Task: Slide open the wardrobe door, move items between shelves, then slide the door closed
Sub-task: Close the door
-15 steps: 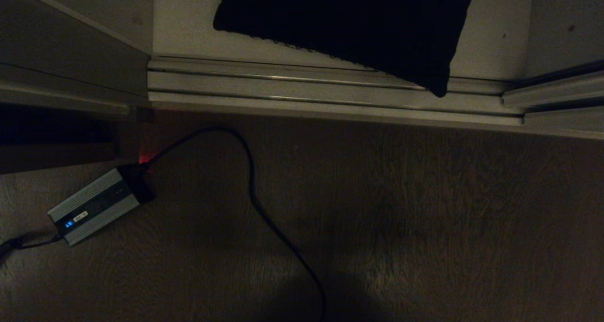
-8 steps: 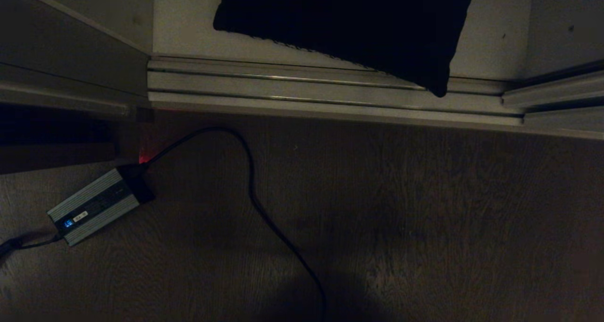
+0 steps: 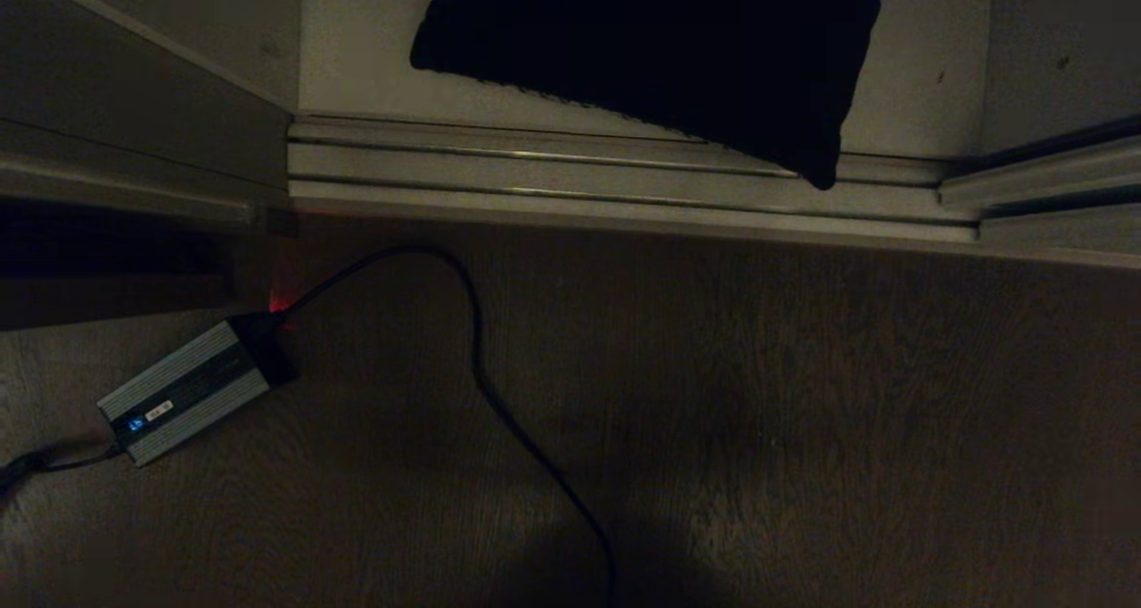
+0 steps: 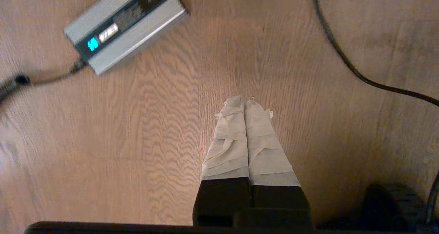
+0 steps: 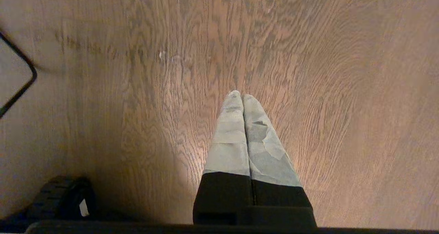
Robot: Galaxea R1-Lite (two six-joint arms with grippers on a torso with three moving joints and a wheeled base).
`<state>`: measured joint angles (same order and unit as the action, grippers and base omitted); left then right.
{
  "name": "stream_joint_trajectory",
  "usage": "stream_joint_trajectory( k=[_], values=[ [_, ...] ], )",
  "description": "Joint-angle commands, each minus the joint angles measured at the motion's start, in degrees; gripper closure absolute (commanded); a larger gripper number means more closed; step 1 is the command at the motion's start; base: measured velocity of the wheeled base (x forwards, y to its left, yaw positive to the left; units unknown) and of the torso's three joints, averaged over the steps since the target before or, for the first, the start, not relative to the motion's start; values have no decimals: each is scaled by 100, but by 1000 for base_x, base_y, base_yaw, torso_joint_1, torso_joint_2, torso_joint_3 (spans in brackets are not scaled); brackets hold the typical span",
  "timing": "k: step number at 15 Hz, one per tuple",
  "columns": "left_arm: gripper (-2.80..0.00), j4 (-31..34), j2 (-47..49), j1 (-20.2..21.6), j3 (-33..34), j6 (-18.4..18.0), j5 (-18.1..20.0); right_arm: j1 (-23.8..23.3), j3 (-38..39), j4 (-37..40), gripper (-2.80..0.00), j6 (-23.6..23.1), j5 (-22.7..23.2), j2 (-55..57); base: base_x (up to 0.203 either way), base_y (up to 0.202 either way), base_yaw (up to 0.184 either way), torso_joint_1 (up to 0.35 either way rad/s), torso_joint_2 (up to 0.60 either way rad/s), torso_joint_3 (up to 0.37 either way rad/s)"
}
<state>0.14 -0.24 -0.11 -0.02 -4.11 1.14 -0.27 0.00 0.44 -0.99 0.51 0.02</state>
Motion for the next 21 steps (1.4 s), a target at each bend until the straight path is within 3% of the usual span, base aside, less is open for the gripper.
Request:
stream_joint_trajectory(
  k=[1, 21],
  values=[
    [0, 3, 24, 2, 2, -90, 62, 0, 26, 0, 0, -7, 2, -11, 0, 0, 0, 2, -1, 173],
    [0, -6, 24, 2, 2, -46, 80, 0, 23, 0, 0, 0, 2, -3, 0, 0, 0, 2, 3, 200]
  ],
)
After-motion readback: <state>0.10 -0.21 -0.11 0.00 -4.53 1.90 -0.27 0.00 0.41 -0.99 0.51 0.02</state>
